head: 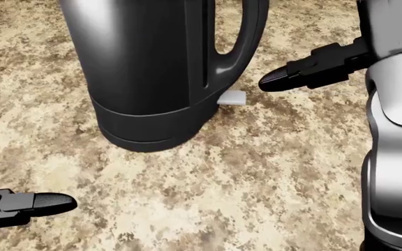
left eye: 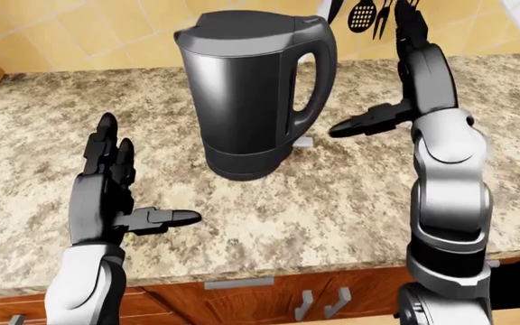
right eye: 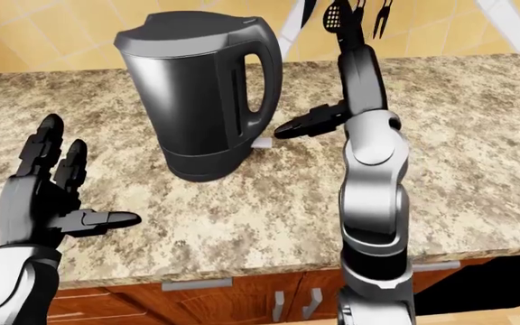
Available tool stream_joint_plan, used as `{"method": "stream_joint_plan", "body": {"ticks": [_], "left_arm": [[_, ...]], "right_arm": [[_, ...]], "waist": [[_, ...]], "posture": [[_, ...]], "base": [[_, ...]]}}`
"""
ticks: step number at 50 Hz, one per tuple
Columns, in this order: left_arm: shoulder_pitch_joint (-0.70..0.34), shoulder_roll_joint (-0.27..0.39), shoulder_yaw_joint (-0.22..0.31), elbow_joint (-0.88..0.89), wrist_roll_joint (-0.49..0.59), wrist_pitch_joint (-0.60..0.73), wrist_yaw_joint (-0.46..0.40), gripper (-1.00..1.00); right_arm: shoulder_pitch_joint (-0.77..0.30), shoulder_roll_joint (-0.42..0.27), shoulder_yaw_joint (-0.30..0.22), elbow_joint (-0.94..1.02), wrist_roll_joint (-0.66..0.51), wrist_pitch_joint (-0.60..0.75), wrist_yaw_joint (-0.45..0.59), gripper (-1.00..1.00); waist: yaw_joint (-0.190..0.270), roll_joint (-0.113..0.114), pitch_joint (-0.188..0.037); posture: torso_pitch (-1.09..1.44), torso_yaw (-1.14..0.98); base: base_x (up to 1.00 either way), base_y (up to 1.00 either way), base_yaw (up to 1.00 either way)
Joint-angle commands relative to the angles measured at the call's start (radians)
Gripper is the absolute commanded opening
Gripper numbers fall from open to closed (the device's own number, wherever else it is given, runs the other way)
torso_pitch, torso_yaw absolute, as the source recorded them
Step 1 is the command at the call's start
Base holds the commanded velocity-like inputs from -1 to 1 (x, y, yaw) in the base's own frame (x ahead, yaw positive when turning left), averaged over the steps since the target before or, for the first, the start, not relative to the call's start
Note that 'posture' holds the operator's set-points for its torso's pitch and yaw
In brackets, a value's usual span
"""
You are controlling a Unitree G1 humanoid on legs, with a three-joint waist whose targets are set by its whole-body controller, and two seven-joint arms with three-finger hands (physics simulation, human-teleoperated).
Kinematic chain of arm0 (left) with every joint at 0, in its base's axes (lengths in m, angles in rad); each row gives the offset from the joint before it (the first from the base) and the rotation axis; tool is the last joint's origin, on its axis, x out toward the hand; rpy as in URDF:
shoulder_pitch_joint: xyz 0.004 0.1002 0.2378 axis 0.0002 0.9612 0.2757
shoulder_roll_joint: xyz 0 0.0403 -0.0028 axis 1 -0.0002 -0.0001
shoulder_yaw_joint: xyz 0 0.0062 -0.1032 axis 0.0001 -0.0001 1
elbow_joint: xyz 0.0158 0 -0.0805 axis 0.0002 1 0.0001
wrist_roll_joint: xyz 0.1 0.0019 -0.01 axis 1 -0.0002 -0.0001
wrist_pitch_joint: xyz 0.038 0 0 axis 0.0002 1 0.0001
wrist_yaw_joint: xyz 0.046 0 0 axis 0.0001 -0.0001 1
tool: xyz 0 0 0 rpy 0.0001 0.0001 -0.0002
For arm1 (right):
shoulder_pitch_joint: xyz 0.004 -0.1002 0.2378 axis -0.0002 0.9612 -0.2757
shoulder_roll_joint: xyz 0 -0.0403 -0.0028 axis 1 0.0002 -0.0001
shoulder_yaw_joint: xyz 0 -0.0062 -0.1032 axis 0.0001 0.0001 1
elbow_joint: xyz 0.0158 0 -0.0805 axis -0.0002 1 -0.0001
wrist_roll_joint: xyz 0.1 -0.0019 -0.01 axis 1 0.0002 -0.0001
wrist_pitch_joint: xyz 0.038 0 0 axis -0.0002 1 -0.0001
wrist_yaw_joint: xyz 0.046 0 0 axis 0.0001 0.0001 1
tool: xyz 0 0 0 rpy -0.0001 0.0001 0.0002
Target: Press down the lever to turn on the electric kettle.
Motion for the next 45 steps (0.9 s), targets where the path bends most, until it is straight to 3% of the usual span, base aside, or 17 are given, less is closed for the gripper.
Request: {"method": "stream_joint_plan", "body": {"ticks": [1,45], "left_arm": [[-0.016,0.008,0.006,-0.035,-0.002,-0.030,0.002,1.00],[-0.013,0.015,0.024,-0.039,-0.014,-0.027,0.000,1.00]], "right_arm": [[-0.034,-0.006,-0.005,-0.017,-0.020,-0.034,-0.001,1.00],[-0.114,0.046,0.033,0.225,-0.111,-0.173,-0.002,1.00]], "waist": [[0.000,0.001,-0.021],[0.003,0.002,-0.019]], "posture": [[0.00,0.00],[0.00,0.00]], "base": [[0.00,0.00,0.00],[0.00,0.00,0.00]]}}
